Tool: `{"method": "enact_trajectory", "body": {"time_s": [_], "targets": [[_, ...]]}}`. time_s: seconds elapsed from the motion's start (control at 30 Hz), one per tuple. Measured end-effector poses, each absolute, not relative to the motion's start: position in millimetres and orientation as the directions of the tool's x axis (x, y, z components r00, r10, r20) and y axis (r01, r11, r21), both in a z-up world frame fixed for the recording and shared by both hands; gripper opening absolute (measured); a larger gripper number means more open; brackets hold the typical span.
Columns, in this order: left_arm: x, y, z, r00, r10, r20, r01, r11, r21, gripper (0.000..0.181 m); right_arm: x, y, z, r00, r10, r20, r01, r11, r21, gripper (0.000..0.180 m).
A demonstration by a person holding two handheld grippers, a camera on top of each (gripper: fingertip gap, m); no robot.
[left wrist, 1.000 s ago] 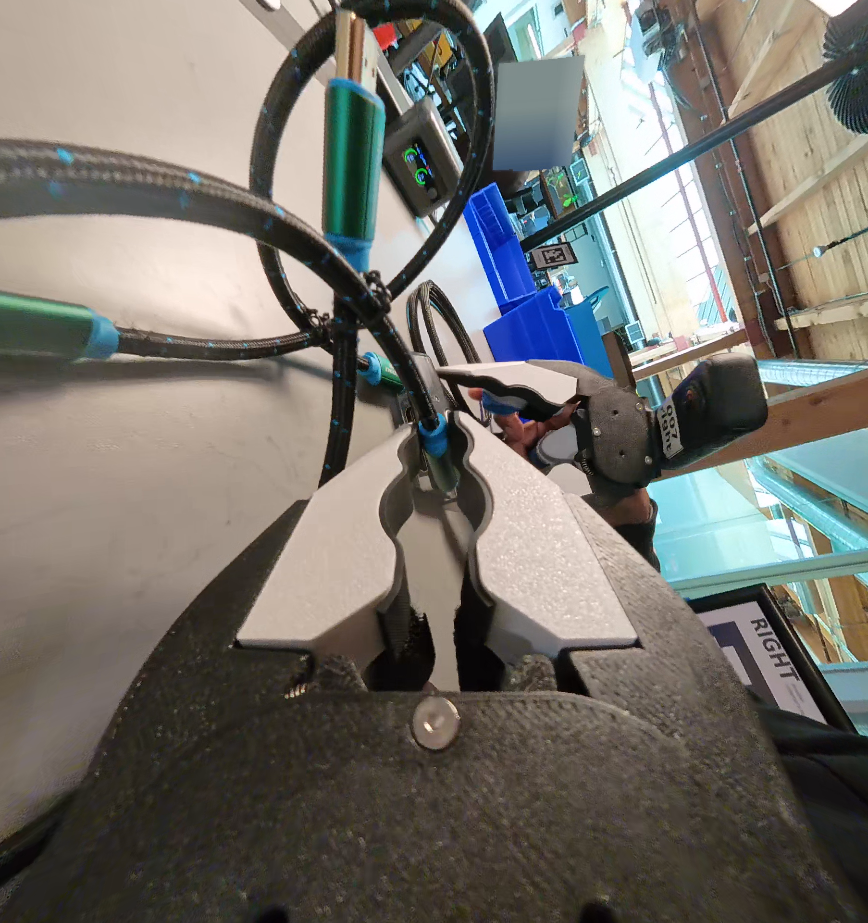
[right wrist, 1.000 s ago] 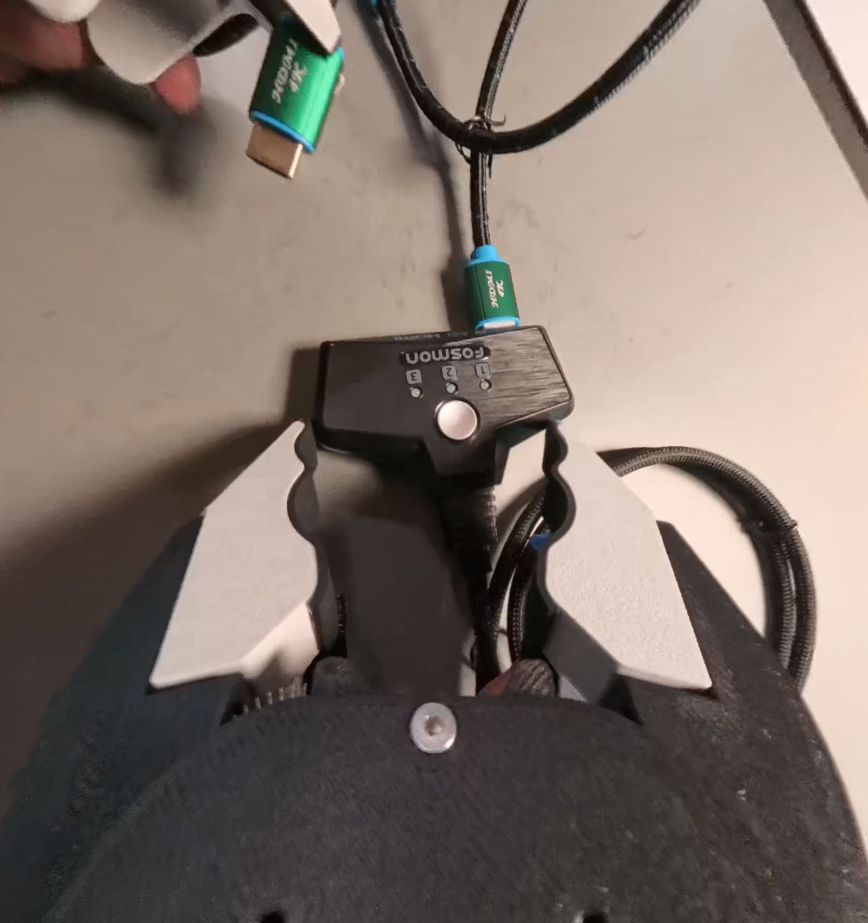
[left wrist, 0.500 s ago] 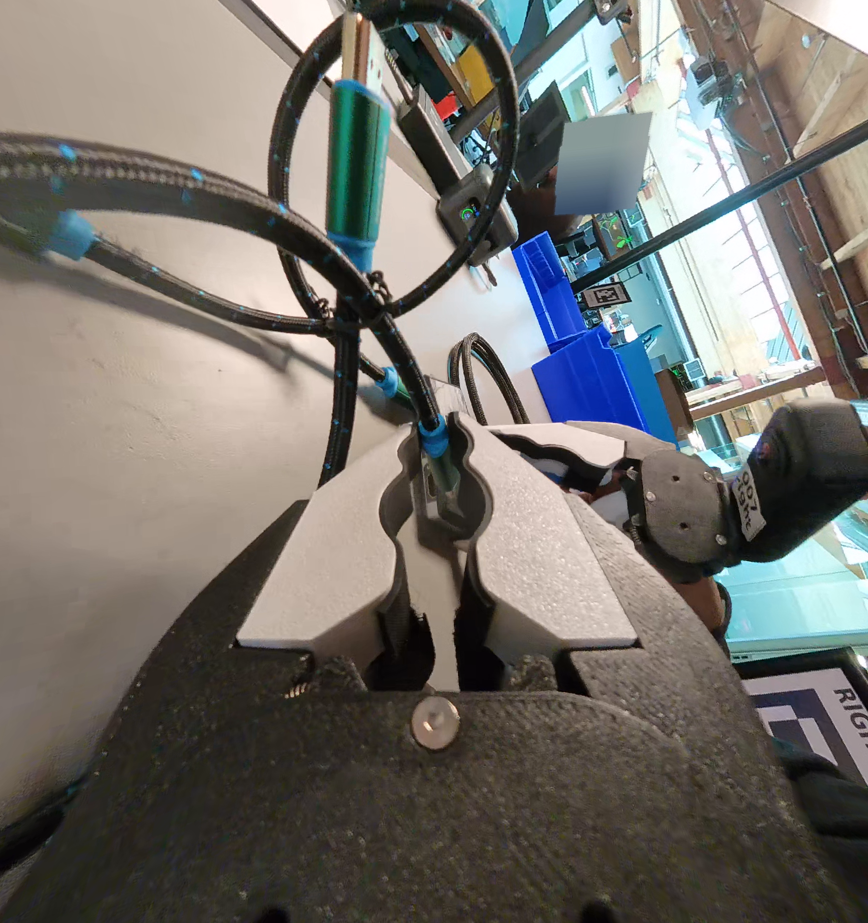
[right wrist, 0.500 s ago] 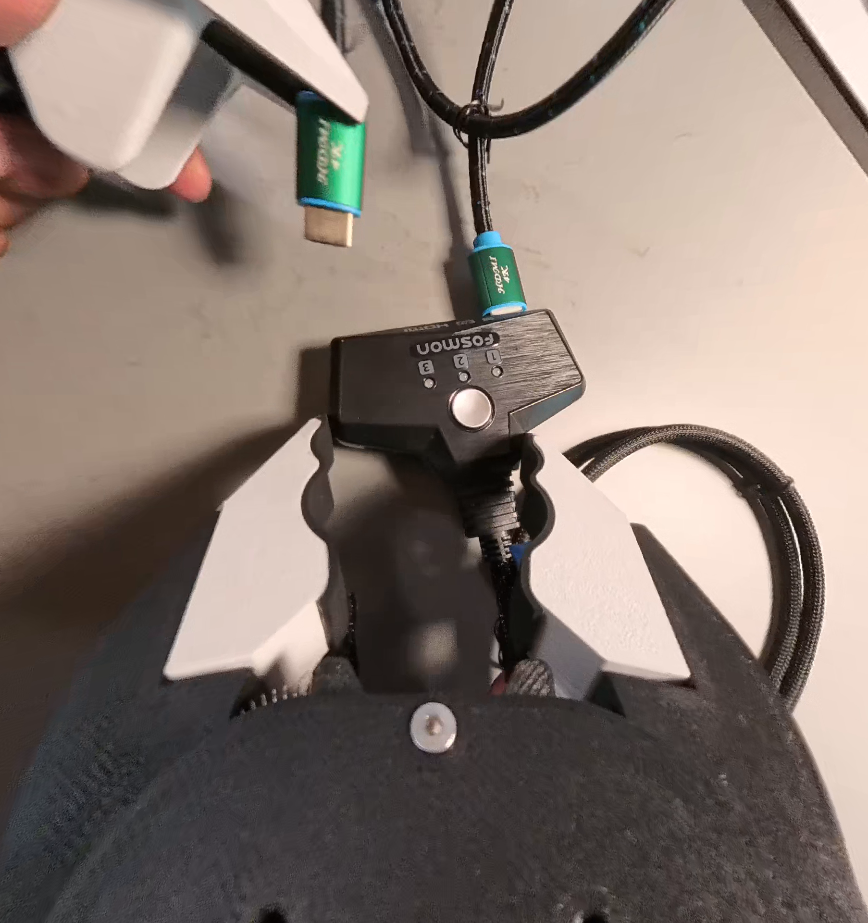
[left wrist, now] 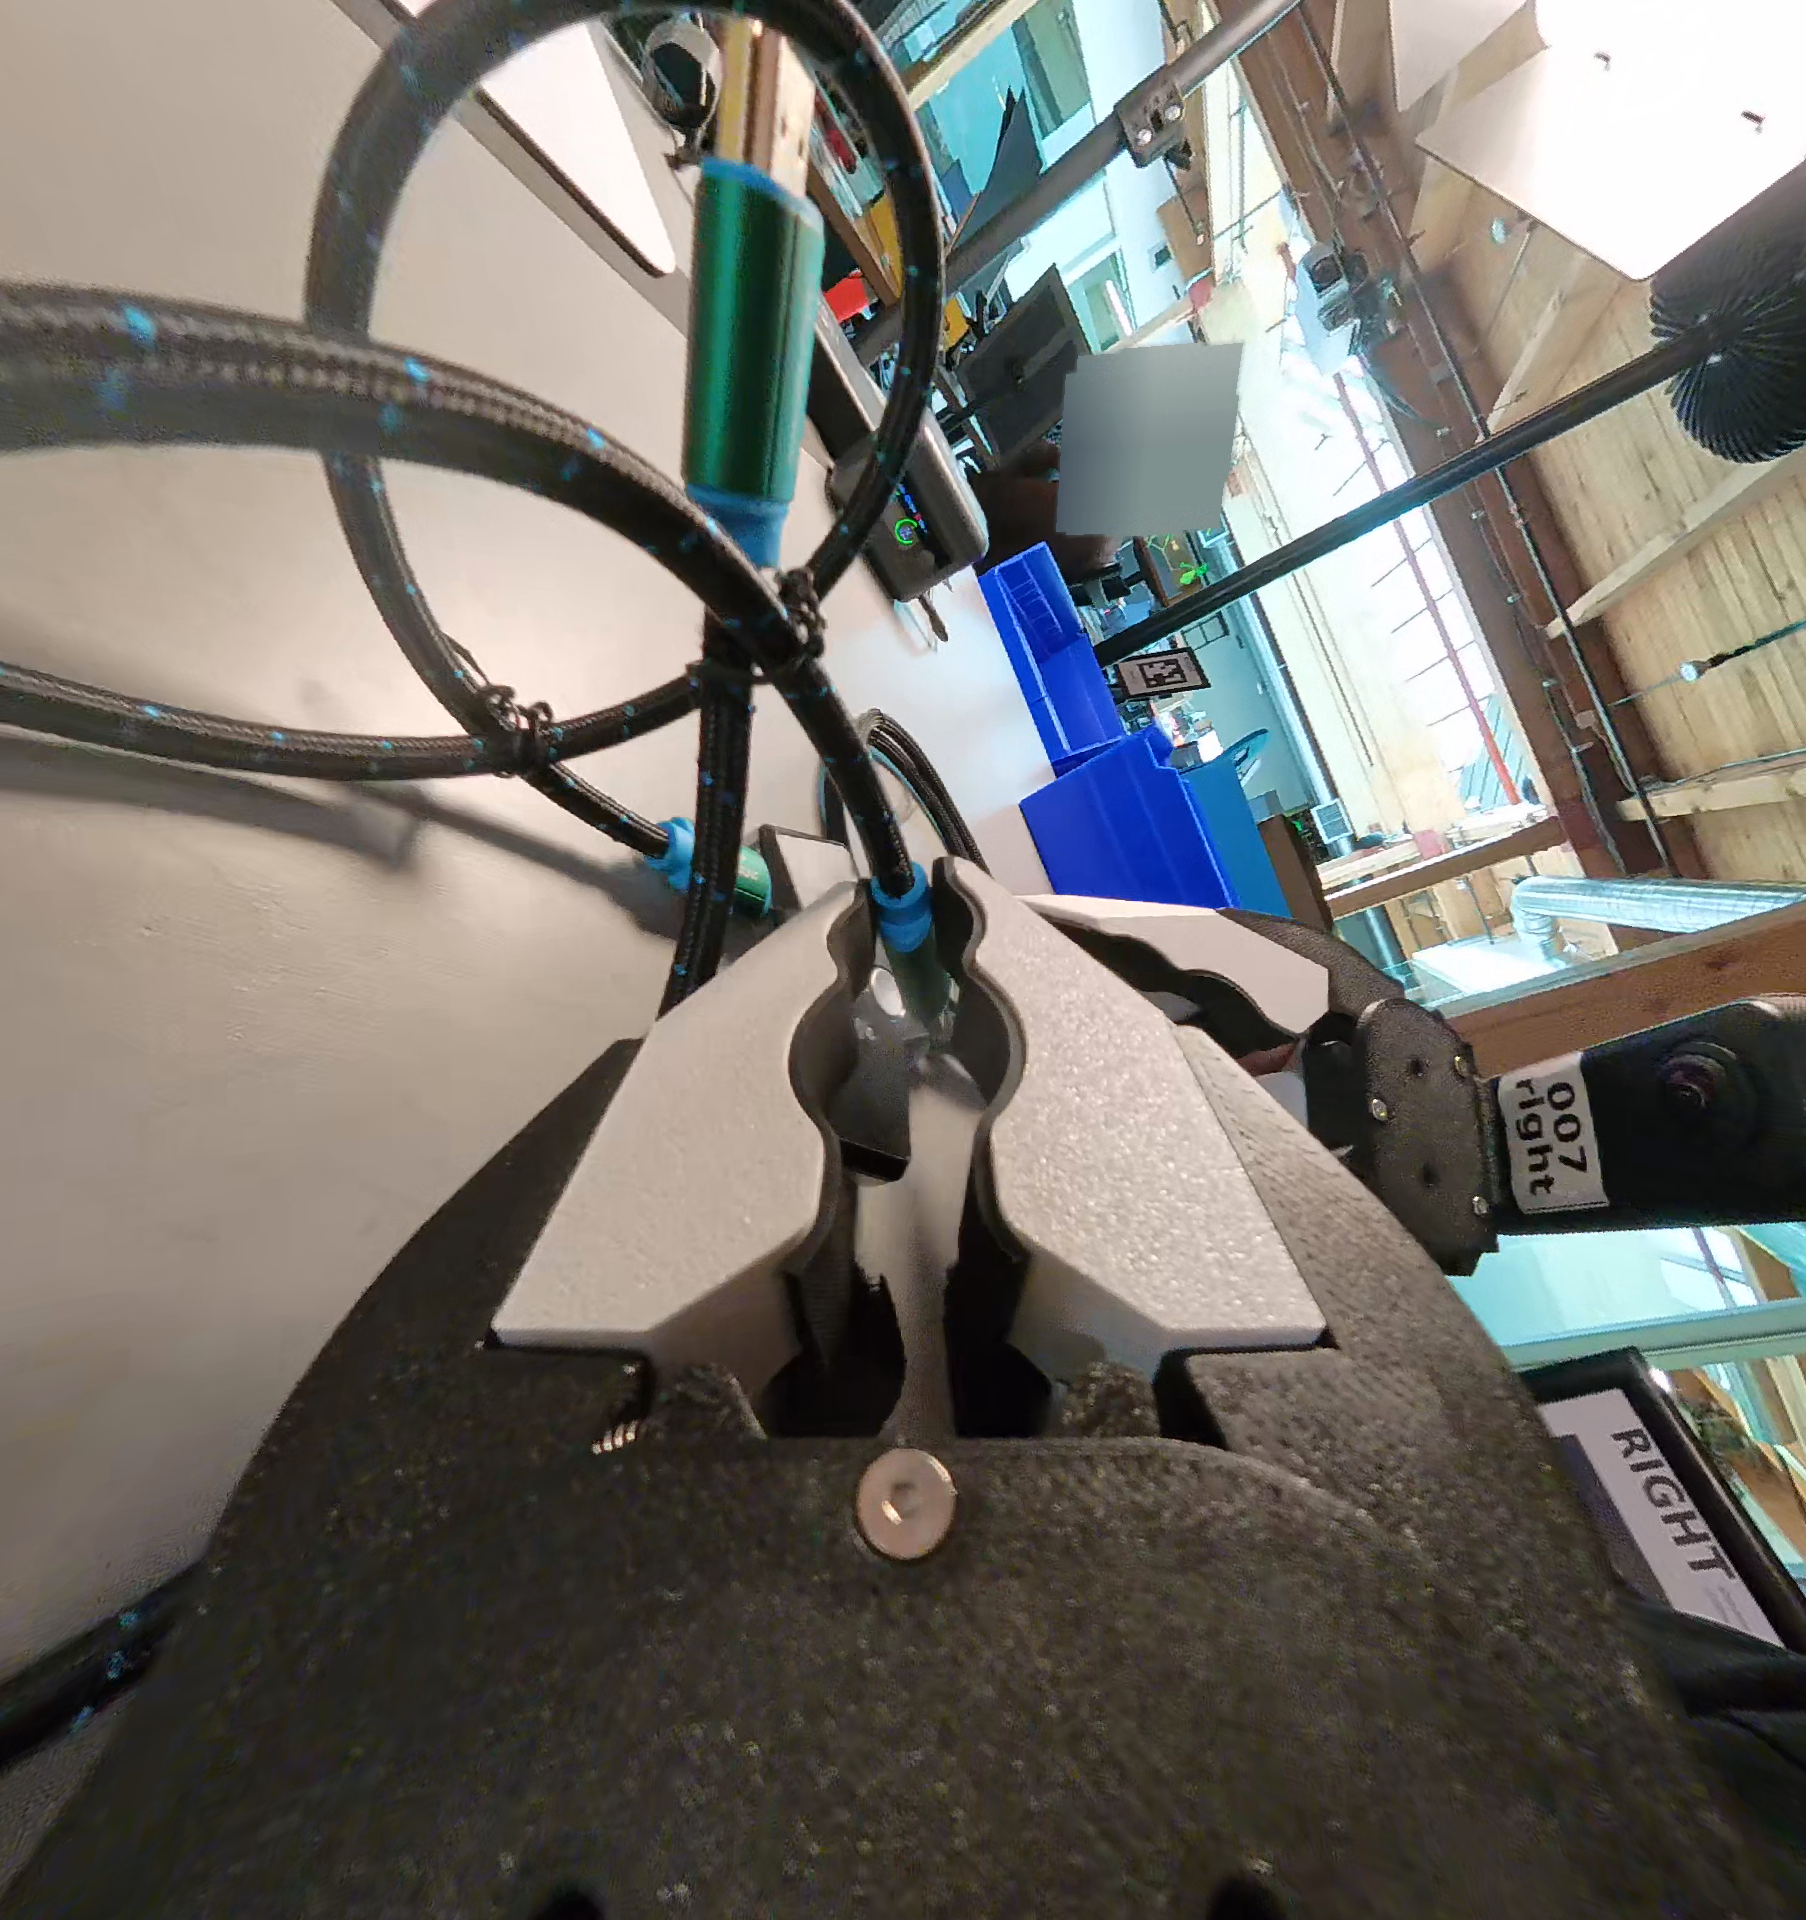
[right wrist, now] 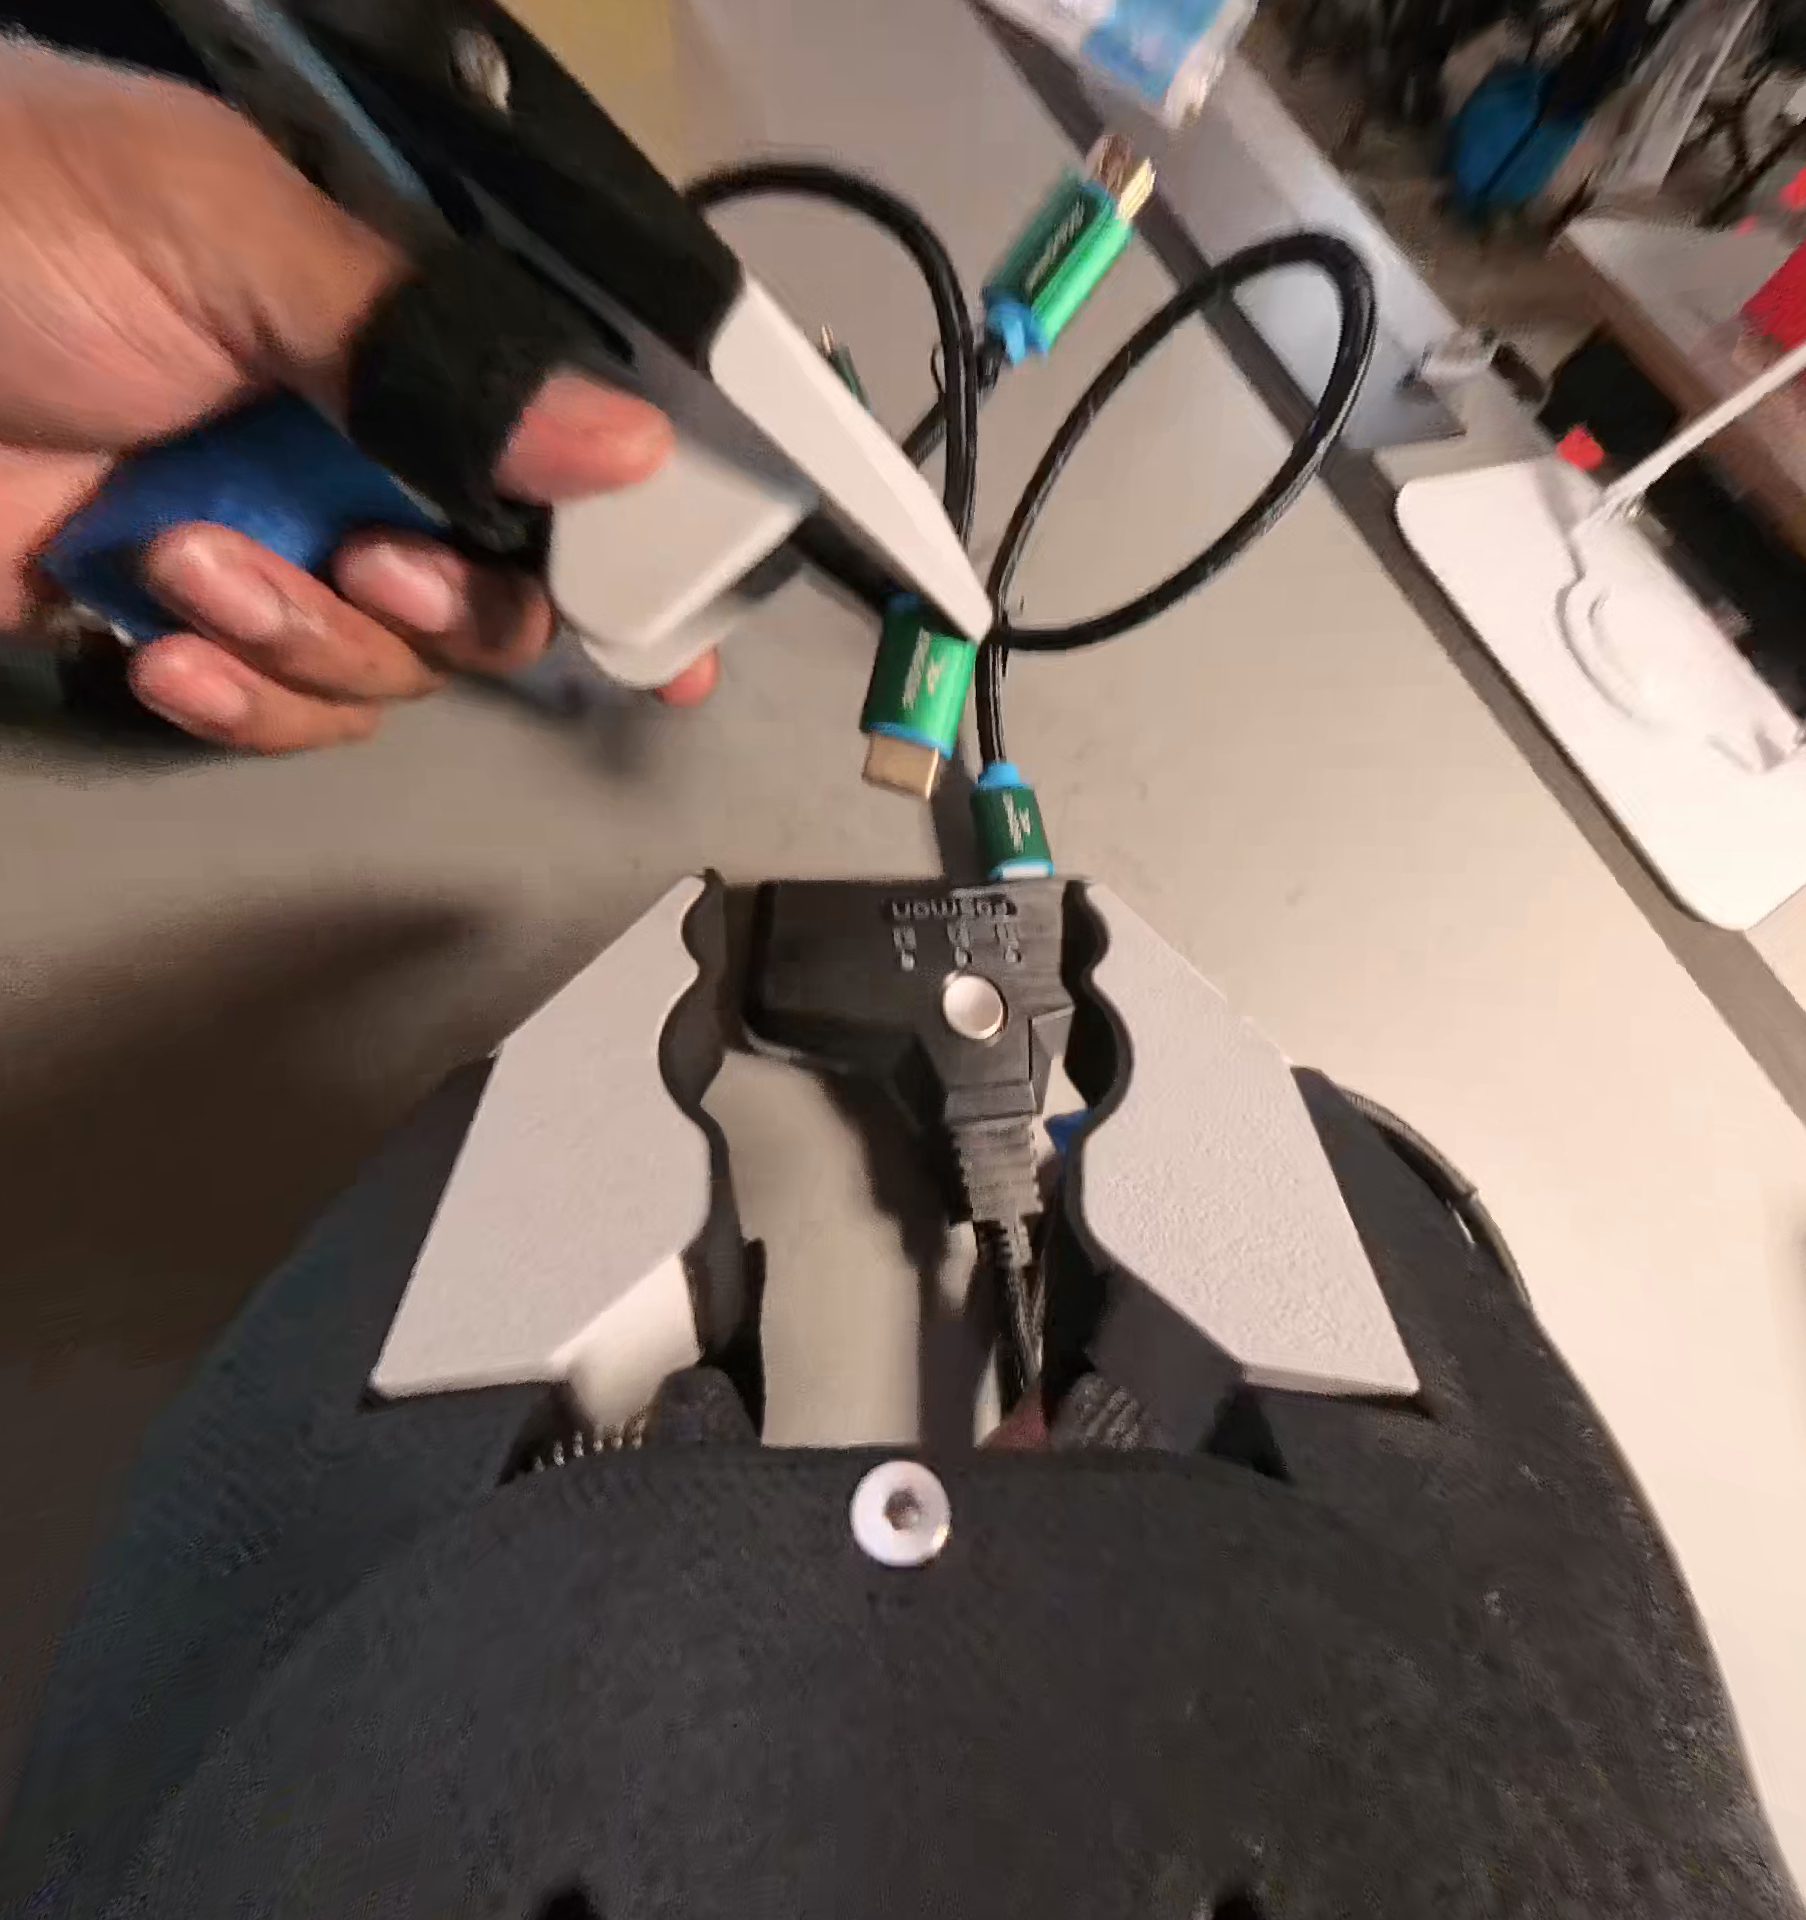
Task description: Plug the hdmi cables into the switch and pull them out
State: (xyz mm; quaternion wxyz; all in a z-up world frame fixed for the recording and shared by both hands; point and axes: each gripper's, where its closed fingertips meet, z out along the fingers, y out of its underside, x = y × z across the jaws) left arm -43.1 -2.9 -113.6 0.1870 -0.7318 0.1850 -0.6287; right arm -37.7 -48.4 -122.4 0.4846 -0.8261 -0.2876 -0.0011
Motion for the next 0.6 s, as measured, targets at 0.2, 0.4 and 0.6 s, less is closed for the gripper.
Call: {"method": "enact_trajectory", "body": {"time_s": [0.2, 0.4, 0.6], "targets": [[-39, -21, -114, 0.131, -0.492, 0.860, -0.063, -0.870, -0.488, 0.011, -47, -39, -115, 0.866, 0.450, 0.216, 0.378, -0.310, -0.872, 0.030], [-39, -28, -112, 0.119, -0.459, 0.880, -0.064, -0.888, -0.455, 0.011, -50, -37, -129, 0.861, 0.456, 0.227, 0.406, -0.345, -0.846, 0.027], [-37, -30, -111, 0.078, -0.415, 0.907, -0.096, -0.908, -0.407, 0.012, -46, -36, -127, 0.838, 0.468, 0.281, 0.447, -0.291, -0.846, 0.022]]}}
